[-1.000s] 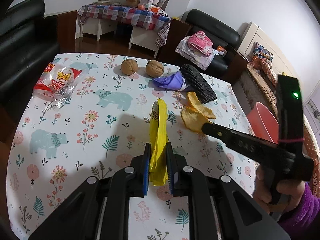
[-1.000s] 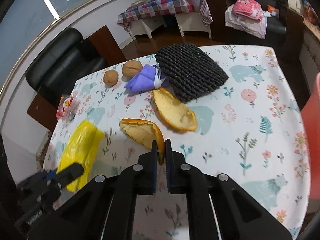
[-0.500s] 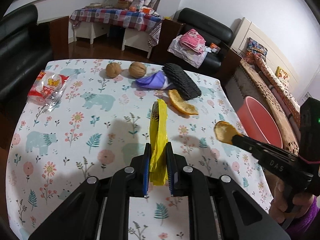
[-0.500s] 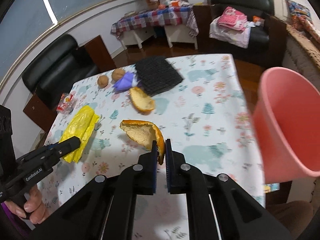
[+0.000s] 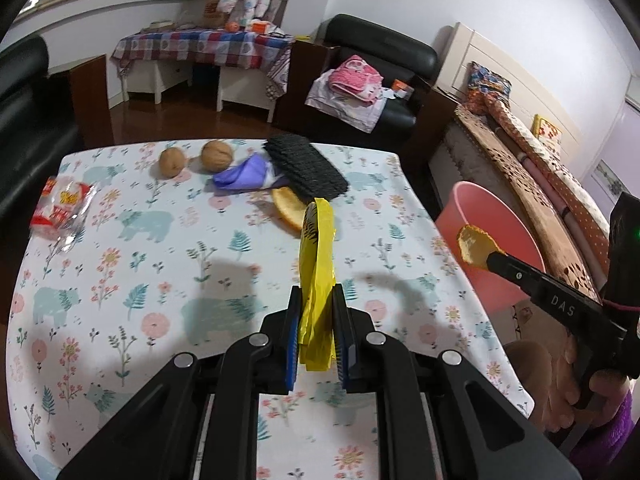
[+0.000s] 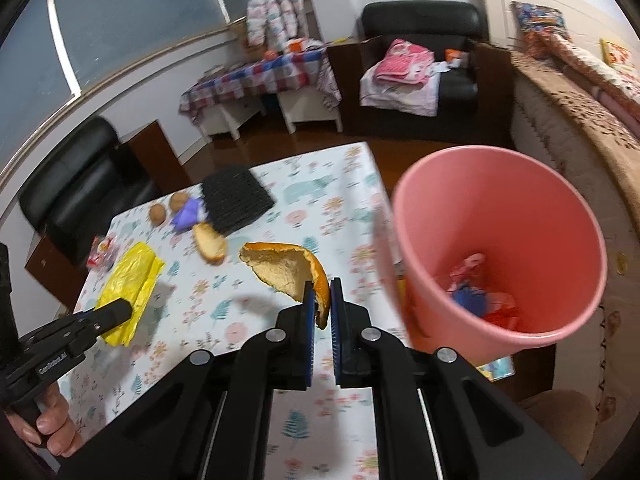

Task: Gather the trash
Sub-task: 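Carry the yellow bag and orange peel to the pink bucket and release both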

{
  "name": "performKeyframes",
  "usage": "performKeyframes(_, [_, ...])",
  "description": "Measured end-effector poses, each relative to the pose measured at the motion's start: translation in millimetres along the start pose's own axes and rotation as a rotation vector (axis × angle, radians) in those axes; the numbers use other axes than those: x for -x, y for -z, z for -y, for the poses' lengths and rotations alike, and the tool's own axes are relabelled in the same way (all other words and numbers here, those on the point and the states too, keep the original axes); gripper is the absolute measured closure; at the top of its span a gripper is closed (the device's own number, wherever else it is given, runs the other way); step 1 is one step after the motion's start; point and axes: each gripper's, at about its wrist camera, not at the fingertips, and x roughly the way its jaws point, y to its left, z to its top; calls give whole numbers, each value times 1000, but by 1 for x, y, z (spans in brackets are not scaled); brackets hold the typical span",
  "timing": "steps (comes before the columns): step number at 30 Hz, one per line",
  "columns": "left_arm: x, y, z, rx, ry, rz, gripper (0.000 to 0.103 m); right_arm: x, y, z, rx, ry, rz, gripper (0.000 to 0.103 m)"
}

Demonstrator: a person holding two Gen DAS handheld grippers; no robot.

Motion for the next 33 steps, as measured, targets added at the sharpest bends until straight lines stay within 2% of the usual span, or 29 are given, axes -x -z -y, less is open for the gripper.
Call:
performKeyframes(6, [-5,-7,26,-50,18,-3,89,14,-3,36,-59,64,54,96])
performKeyframes(20, [-19,-23,93,-167,79,-2,89,28,1,102,-174,206,99,95])
performKeyframes(33, [-39,-38,154,-253,138,-5,89,29,6,127,-211,223,92,95])
